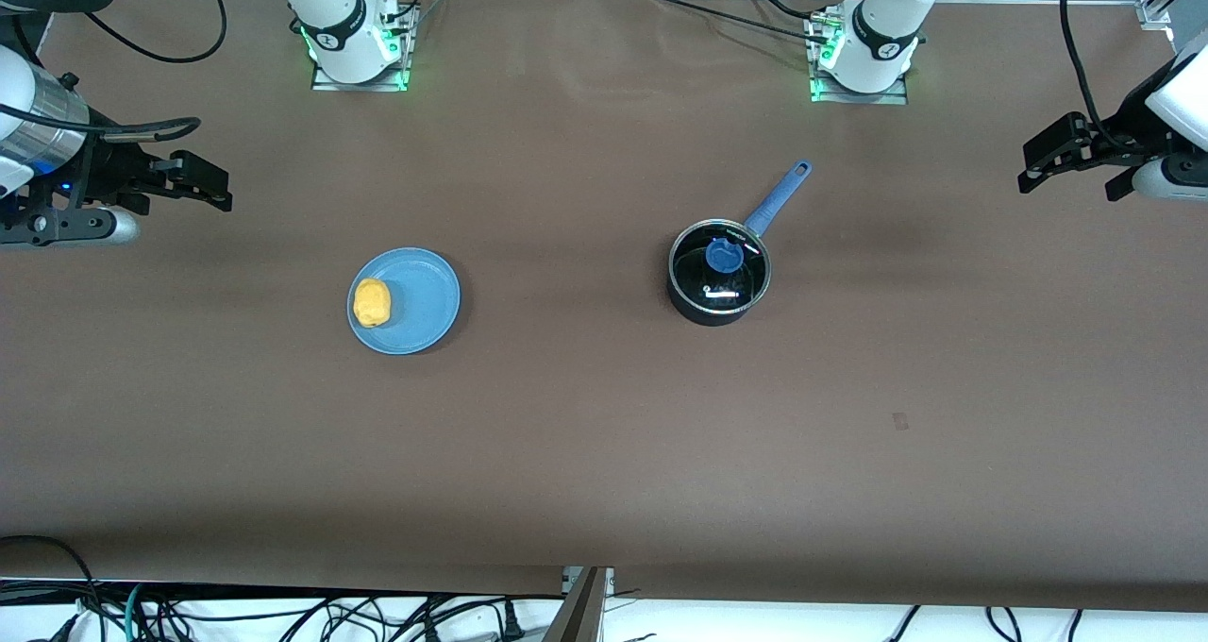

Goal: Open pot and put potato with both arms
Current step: 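Start moving the left gripper from rest toward the pot lid, then lower the left gripper over the blue knob of the glass lid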

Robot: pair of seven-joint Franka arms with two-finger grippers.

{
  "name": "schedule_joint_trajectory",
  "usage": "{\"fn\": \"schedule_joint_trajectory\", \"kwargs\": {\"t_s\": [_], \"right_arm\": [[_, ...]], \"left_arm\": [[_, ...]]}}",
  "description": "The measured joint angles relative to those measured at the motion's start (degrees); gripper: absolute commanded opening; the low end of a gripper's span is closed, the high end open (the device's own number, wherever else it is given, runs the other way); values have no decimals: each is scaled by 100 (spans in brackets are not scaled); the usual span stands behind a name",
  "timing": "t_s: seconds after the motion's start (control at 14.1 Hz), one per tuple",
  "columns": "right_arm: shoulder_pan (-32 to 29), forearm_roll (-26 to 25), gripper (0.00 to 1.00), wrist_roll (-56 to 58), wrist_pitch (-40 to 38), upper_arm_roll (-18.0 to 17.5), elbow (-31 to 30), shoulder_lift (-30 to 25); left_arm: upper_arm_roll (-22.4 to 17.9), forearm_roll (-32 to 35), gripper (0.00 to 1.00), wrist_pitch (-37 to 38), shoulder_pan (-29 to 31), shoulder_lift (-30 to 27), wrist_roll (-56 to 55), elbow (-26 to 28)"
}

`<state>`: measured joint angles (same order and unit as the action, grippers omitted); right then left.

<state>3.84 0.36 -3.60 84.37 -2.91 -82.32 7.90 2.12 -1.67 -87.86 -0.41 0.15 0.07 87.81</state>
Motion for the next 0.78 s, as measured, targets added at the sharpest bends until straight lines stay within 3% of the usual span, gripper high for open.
{"fn": "schedule_joint_trajectory", "kwargs": {"t_s": [0.78], "right_arm": [[0, 0, 100, 0, 0, 0, 0, 0]], "left_arm": [[970, -74, 100, -88, -24, 99, -1205, 295]]}}
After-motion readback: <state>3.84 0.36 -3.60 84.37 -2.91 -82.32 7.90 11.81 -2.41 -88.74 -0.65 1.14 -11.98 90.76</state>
